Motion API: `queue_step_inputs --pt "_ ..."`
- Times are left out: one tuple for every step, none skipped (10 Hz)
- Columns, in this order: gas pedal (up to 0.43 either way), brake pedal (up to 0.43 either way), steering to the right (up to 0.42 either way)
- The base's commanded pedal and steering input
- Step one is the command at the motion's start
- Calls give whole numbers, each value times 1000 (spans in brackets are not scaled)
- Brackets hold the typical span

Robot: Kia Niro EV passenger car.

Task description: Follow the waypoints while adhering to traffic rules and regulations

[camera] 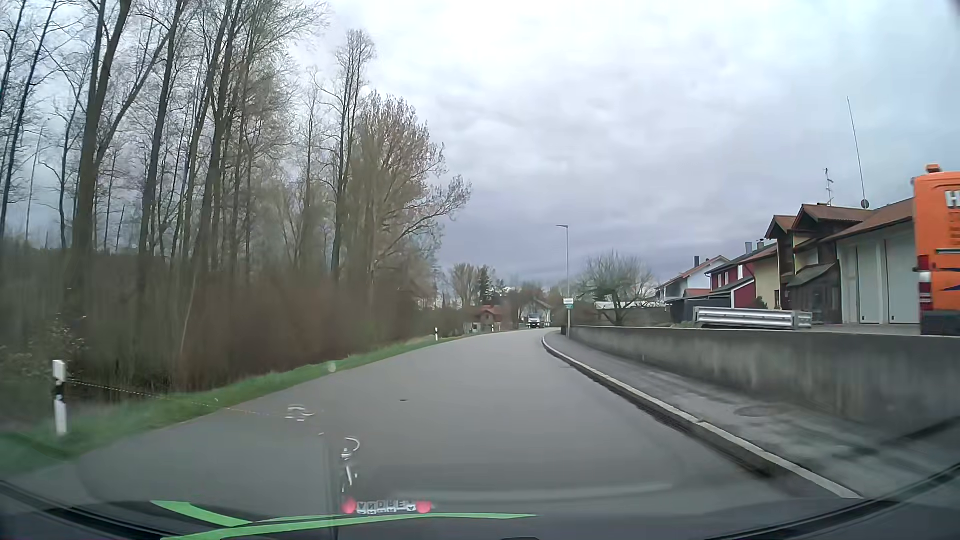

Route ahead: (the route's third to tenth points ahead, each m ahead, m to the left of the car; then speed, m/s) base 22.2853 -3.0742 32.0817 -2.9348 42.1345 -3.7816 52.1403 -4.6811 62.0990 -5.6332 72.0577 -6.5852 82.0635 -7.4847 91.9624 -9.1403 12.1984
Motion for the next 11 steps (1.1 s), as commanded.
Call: queue_step_inputs --pt "87 0 9" --pt "87 0 9" --pt "87 0 9" --pt "87 0 9" --pt "87 0 10" --pt "87 0 10" --pt "87 0 10" --pt "87 0 10" --pt "87 0 10" --pt "87 0 11" --pt "87 0 11"
